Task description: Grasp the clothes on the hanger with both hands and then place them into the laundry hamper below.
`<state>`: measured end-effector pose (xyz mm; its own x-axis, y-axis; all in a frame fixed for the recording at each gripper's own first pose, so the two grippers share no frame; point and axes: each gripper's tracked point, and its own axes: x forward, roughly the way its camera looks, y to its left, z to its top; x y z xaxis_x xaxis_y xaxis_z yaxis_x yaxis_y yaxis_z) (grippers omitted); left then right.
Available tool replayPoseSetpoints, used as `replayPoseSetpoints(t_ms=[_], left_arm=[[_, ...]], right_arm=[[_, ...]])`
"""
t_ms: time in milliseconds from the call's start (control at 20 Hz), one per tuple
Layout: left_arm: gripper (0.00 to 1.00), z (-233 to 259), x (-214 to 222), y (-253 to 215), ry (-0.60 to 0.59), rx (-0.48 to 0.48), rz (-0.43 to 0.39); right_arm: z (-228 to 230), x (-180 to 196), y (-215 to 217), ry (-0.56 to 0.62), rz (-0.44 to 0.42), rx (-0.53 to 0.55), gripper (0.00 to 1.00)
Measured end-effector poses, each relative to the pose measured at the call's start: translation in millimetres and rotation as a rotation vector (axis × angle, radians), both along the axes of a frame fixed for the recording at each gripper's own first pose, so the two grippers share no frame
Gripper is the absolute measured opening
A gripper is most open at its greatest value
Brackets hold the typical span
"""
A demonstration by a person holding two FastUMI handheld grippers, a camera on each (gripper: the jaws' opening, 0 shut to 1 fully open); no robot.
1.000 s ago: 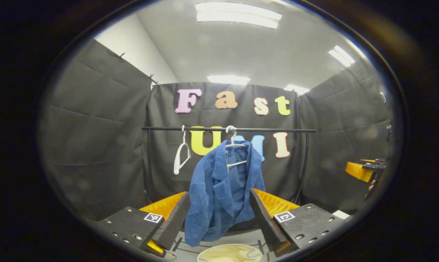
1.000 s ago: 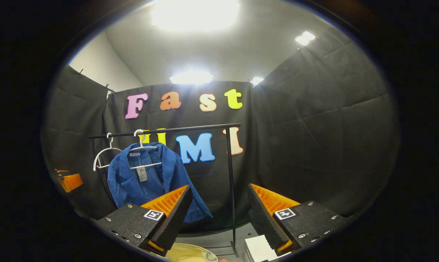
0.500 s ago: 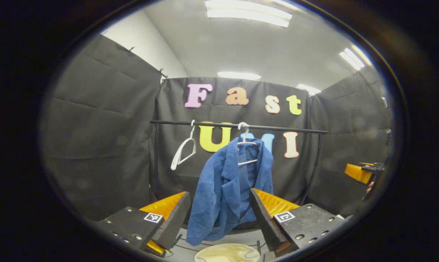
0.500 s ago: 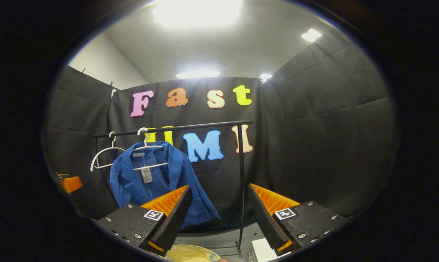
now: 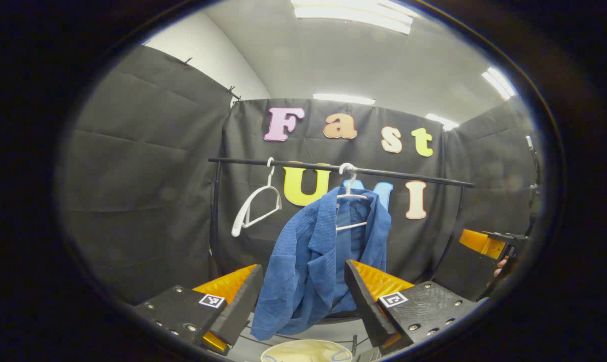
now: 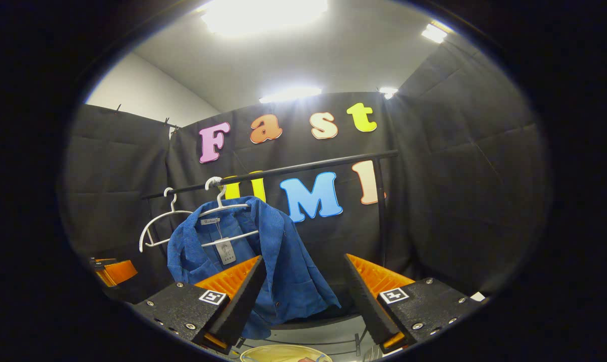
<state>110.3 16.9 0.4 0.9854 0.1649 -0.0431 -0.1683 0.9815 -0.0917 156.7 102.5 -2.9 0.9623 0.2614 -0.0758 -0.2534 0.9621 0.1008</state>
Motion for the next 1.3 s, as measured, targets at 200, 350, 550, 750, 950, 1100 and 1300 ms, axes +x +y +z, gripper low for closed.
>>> replayPoseSetpoints(t_ms=[200, 350, 550, 750, 950, 1100, 1300], left_arm=[[0.93, -4.6, 33.3, -12.9, 0.012, -0.007, 0.01], [0.93, -11.1, 61.1, -19.4, 0.028, -0.022, 0.022], [0.93, -22.8, 101.7, -24.6, 0.053, -0.056, 0.055], [0.93, -41.9, 146.4, -27.3, 0.088, -0.077, 0.089], [0.93, -55.8, 184.6, -25.6, 0.103, -0.104, 0.15], [0.96, -64.1, 210.9, -25.7, 0.099, -0.102, 0.185], [0.93, -82.1, 237.7, -11.8, 0.129, -0.087, 0.291]], right_arm=[[-15.2, 40.3, 20.7, 0.053, 0.058, 0.035, 0.95], [-20.8, 67.4, 35.7, 0.076, 0.1, 0.063, 0.95], [-30.9, 108.9, 52.6, 0.074, 0.135, 0.06, 0.95], [-49.1, 151.8, 82.5, 0.097, 0.188, 0.065, 0.95], [-63.6, 185.8, 108.3, 0.095, 0.236, 0.052, 0.91], [-71.1, 201.1, 123.1, 0.123, 0.251, 0.069, 0.95], [-94.0, 220.4, 139.6, 0.145, 0.241, 0.032, 0.95]])
